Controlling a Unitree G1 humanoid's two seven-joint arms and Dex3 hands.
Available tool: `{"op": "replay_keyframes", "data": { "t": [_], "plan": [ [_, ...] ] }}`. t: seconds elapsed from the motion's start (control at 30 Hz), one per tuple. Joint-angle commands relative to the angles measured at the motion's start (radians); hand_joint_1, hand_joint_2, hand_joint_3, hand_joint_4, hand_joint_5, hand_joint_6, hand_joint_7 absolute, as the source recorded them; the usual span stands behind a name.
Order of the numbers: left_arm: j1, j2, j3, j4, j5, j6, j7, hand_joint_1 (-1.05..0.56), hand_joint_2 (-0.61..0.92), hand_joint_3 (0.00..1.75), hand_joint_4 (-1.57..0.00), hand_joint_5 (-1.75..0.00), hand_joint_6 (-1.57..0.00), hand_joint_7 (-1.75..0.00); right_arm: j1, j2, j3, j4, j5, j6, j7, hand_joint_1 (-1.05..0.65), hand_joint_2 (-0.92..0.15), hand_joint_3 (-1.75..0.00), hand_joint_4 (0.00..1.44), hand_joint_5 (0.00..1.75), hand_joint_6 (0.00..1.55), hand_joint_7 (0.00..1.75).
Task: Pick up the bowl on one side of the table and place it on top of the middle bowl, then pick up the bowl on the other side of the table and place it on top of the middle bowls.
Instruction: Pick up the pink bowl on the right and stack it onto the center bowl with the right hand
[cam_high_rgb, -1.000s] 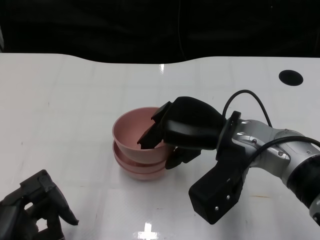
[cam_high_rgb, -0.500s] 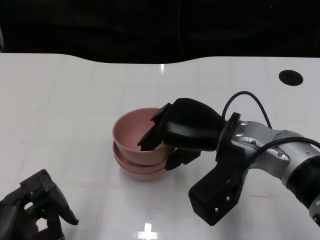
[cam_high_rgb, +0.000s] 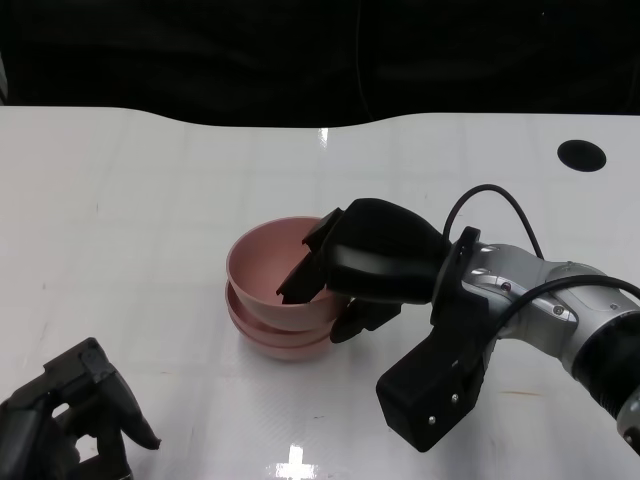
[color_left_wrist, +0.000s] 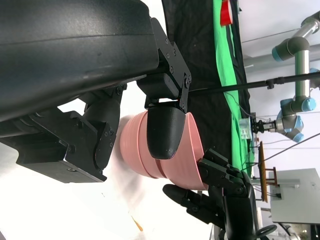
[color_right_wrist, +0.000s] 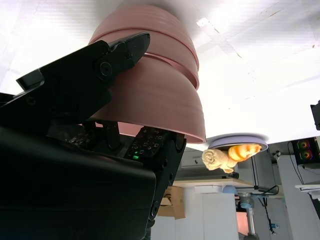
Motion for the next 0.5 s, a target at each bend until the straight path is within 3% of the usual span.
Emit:
{"op": "replay_keyframes", "data": {
  "t": [0.03, 0.17, 0.3, 0.47, 0.5],
  "plan": [
    [0.003, 0.008, 0.002, -0.012, -0.009, 0.009, 0.004, 0.40, 0.84, 1.17, -0.96, -1.75, -0.69, -1.75, -0.030, -0.005, 0.001, 0.003, 0.004, 0.001, 0.010, -0.27, -0.89, 0.00, 0.91, 1.47, 1.02, 0.54],
    [0.001, 0.008, 0.001, -0.005, 0.001, -0.004, 0.004, 0.41, 0.84, 1.16, -0.96, -1.75, -0.69, -1.75, -0.030, -0.007, 0.003, -0.001, -0.002, -0.001, 0.000, -0.27, -0.85, 0.00, 0.95, 1.35, 1.04, 0.44],
    [0.003, 0.005, 0.000, -0.009, 0.002, -0.002, 0.008, 0.42, 0.84, 1.17, -0.97, -1.75, -0.70, -1.75, -0.031, -0.007, 0.002, 0.000, 0.002, -0.001, 0.007, -0.25, -0.84, 0.00, 0.93, 1.48, 1.09, 0.41],
    [0.000, 0.005, 0.000, -0.002, 0.003, -0.013, 0.004, 0.41, 0.83, 1.17, -0.97, -1.75, -0.70, -1.75, -0.033, -0.006, 0.002, 0.002, 0.002, 0.000, 0.004, -0.25, -0.84, 0.00, 0.92, 1.48, 1.10, 0.43],
    [-0.001, 0.005, 0.000, 0.003, 0.001, -0.017, 0.001, 0.41, 0.83, 1.17, -0.97, -1.75, -0.70, -1.75, -0.034, -0.005, 0.002, 0.003, 0.004, 0.000, 0.008, -0.25, -0.84, 0.00, 0.94, 1.37, 1.09, 0.40]
  ]
}}
